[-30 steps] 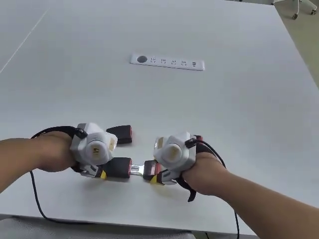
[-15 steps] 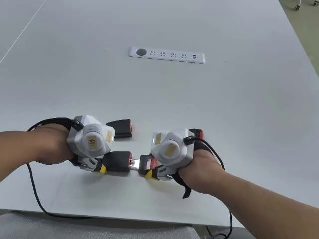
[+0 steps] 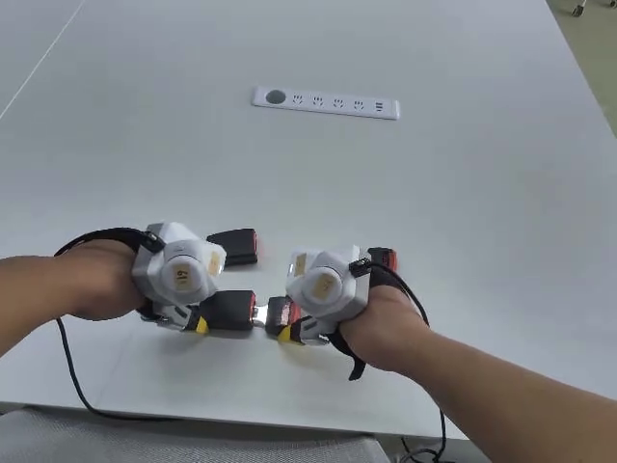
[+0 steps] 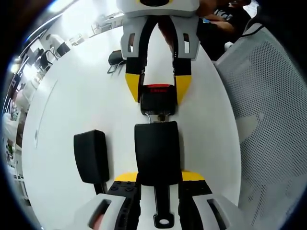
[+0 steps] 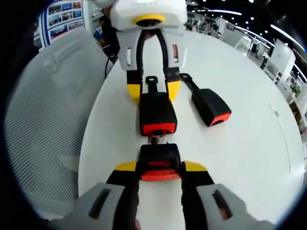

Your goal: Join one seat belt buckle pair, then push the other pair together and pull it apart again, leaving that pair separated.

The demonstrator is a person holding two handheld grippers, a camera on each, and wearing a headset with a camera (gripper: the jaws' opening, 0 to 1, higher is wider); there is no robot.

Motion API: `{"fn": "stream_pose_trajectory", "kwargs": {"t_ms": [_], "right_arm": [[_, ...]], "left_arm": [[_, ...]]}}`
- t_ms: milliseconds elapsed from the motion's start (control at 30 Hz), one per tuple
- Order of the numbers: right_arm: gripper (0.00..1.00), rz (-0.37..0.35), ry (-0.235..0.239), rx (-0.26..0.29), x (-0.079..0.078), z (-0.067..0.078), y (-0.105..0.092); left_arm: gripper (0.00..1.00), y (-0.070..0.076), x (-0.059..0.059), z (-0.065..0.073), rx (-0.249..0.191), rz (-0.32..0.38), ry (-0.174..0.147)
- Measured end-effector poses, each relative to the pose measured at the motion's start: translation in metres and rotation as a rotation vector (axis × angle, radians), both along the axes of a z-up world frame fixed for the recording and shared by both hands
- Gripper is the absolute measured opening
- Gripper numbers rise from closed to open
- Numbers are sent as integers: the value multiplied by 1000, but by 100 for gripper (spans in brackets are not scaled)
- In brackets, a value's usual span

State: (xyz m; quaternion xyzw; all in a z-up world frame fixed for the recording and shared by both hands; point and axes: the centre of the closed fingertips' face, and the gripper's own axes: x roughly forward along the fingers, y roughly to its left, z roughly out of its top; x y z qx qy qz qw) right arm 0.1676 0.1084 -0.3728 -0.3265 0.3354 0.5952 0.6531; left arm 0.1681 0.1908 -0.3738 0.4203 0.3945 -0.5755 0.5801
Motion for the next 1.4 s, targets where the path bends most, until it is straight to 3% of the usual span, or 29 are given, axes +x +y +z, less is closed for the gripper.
{"fn": "stream_pose_trajectory", "kwargs": {"t_ms": [567, 700, 800, 1267, 1300, 1400], "right_arm": [[32, 13, -22, -7, 0, 2, 1], [32, 16, -41, -8, 1, 3, -4], [33, 0, -27, 9, 0, 2, -9], [32, 1, -19, 10, 0, 1, 2], [32, 2, -14, 34, -1, 3, 6], [32, 8, -16, 18, -1, 1, 12]], "left_arm": [[30, 1, 2, -2, 4, 10, -3], [30, 1, 1, -1, 15, 15, -9], [30, 1, 0, 0, 10, 12, -12], [30, 1, 0, 1, 9, -8, -9], [30, 0, 0, 1, 8, -11, -9], [30, 0, 0, 0, 17, -28, -9]]}}
